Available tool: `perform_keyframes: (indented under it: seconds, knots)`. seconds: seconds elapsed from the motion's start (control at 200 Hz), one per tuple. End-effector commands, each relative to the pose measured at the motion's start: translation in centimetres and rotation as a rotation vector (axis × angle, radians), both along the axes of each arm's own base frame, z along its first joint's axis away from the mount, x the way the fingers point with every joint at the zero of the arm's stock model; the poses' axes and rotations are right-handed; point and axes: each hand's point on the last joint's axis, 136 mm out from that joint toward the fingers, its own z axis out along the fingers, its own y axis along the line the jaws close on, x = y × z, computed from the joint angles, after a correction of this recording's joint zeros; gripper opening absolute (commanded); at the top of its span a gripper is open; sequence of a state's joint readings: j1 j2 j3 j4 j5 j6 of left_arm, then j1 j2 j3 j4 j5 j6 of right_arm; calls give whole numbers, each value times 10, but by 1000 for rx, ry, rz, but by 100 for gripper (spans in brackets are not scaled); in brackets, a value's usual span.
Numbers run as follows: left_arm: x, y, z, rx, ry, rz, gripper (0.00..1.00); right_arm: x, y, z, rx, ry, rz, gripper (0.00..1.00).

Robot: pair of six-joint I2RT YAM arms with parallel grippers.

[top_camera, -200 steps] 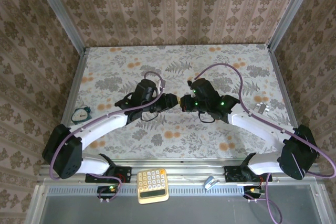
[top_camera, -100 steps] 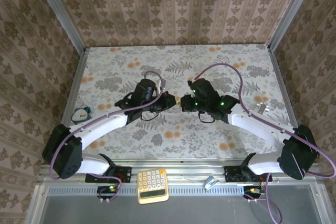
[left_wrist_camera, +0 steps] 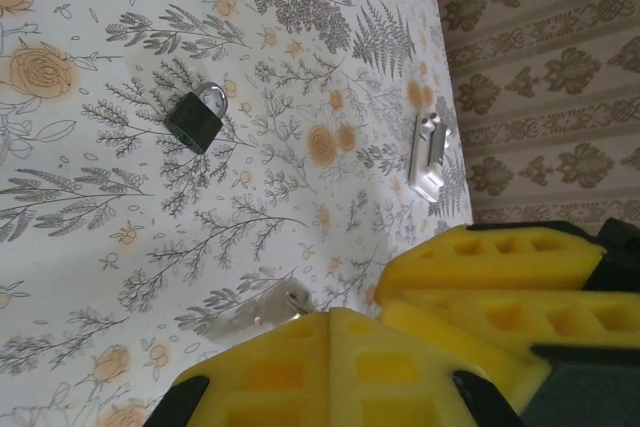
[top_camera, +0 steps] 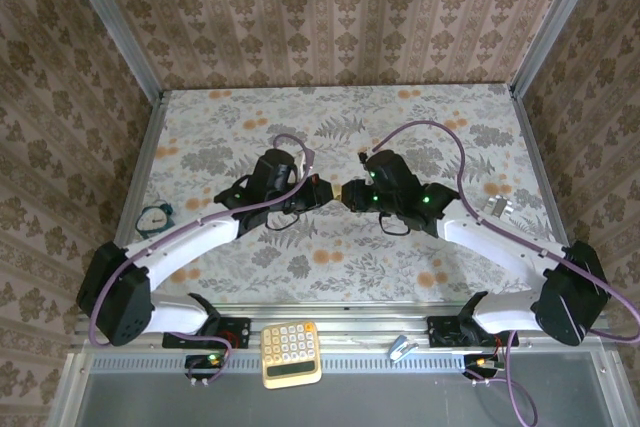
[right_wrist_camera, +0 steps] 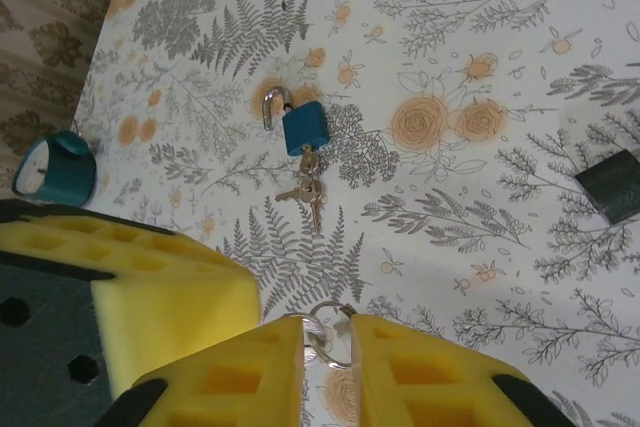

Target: Unlock with the key

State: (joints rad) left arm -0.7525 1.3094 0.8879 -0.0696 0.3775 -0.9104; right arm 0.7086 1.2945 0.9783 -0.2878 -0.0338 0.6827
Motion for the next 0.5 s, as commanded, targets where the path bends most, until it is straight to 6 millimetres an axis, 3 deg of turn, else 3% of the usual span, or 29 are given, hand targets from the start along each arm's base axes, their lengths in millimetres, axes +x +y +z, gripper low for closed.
perform_keyframes:
  seconds: [0.0, 0.295, 0.495]
  knots:
    - [1, 14, 17, 63, -73, -24, 0, 3, -11, 11, 35, -38, -17, 28]
    - [1, 19, 35, 75, -122, -130, 0, -4, 3, 44, 263, -113, 167, 35]
    - [-6, 9, 62, -19, -158, -209, 0, -9, 13, 57, 394, -136, 276, 40]
